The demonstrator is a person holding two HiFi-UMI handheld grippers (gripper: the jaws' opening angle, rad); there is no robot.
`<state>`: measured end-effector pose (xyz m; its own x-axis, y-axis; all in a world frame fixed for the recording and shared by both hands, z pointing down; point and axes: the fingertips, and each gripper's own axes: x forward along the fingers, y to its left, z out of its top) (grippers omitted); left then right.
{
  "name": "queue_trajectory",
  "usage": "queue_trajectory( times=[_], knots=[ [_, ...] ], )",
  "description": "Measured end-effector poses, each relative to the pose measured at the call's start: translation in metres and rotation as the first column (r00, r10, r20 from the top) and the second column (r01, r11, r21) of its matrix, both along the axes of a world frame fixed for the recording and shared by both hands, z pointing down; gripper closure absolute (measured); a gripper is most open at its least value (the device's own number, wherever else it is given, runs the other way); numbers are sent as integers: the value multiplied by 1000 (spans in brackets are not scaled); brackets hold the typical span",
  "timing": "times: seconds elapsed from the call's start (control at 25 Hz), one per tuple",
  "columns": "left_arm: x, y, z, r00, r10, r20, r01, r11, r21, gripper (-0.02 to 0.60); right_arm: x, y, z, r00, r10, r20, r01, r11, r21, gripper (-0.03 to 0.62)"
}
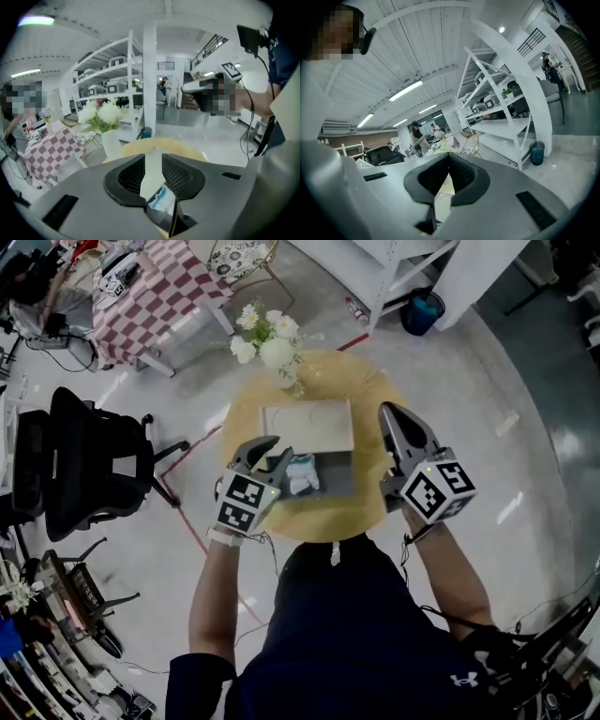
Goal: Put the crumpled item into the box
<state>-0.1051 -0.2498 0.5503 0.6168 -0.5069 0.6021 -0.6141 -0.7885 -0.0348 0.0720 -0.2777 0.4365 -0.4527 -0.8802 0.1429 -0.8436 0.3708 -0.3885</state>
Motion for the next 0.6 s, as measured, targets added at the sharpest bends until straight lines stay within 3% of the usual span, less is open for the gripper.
queue_trajectory(
  times=[0.28,0.44,0.6],
  knots=[
    [-17,-7,-80,974,-124,-189,146,983,106,500,-19,-2,-40,999,-52,4,52,996,74,592],
    [-30,-8,-114,955,-176,-238,220,960,174,528,-32,0,-62,996,-89,10,88,989,118,592],
    [-45,-6,-147,919,-229,-322,305,929,210,557,-42,4,-80,993,-121,11,118,981,156,592]
  ],
)
